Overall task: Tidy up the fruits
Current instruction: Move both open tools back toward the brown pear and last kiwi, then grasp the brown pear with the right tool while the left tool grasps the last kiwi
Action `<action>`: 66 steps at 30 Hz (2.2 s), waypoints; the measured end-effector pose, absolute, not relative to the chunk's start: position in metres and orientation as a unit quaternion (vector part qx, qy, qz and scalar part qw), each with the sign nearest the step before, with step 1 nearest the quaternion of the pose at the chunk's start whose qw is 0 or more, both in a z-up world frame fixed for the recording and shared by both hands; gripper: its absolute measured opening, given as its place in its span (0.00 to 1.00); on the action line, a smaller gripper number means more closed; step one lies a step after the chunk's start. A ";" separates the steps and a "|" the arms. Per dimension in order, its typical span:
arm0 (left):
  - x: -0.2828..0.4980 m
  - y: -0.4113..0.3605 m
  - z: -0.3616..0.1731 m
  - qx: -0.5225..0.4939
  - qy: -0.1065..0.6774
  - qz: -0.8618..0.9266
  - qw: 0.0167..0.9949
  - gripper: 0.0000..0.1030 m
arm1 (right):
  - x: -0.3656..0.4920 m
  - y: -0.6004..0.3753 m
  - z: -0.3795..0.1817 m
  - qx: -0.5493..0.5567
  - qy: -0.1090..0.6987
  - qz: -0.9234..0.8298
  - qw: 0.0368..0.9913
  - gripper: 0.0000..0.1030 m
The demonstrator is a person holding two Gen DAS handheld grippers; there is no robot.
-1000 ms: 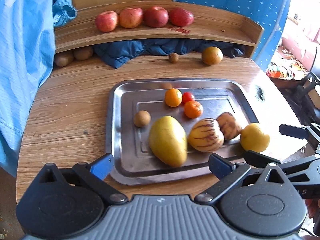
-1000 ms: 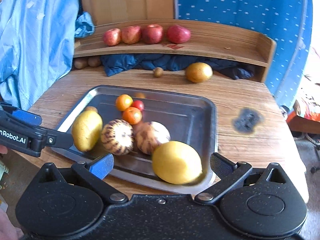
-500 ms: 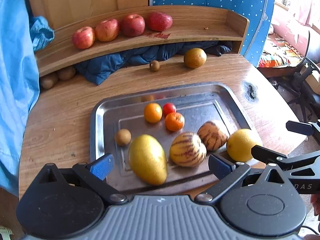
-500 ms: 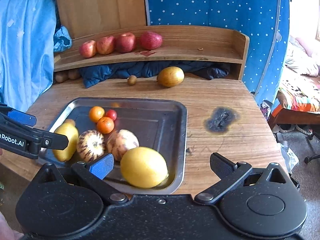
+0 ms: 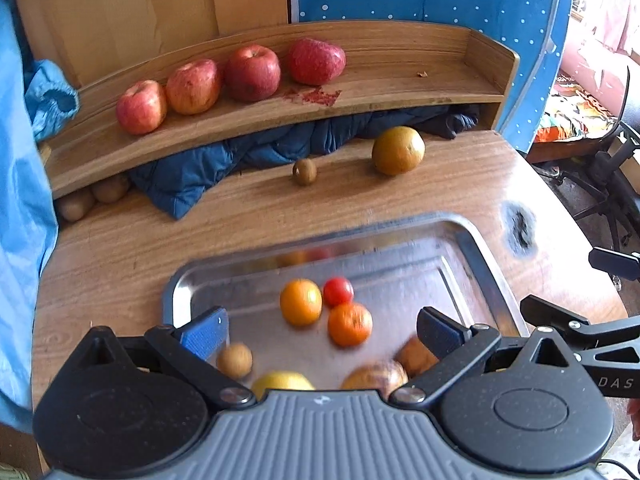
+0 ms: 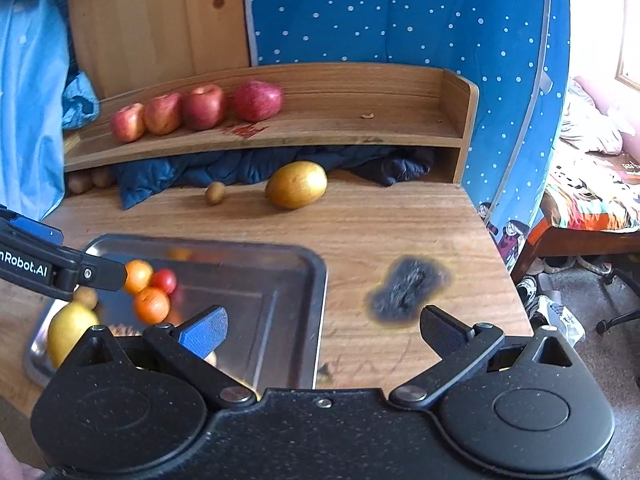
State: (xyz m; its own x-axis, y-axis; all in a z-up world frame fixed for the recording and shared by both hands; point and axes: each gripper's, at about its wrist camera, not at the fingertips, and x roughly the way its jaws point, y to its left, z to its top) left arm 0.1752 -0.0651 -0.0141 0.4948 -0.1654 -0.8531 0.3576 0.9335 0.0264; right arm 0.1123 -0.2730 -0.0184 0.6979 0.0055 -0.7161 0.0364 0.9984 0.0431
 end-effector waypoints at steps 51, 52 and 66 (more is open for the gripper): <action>0.351 -0.108 -0.094 0.198 0.446 -0.272 0.829 0.87 | 0.329 -0.267 -0.064 0.090 0.449 0.026 0.889 0.88; 0.351 -0.108 -0.095 0.195 0.447 -0.275 0.829 0.83 | 0.330 -0.266 -0.065 0.087 0.450 0.027 0.888 0.87; 0.360 -0.096 -0.100 0.157 0.463 -0.277 0.827 0.54 | 0.341 -0.258 -0.075 0.081 0.463 0.025 0.882 0.75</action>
State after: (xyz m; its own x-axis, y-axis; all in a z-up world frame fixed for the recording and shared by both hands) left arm 0.3598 -0.0964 -0.1002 0.4181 -0.3125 -0.8530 0.6027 0.7980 0.0030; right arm 0.3406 -0.2580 -0.0752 0.5691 0.1197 -0.8135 0.0306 0.9856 0.1665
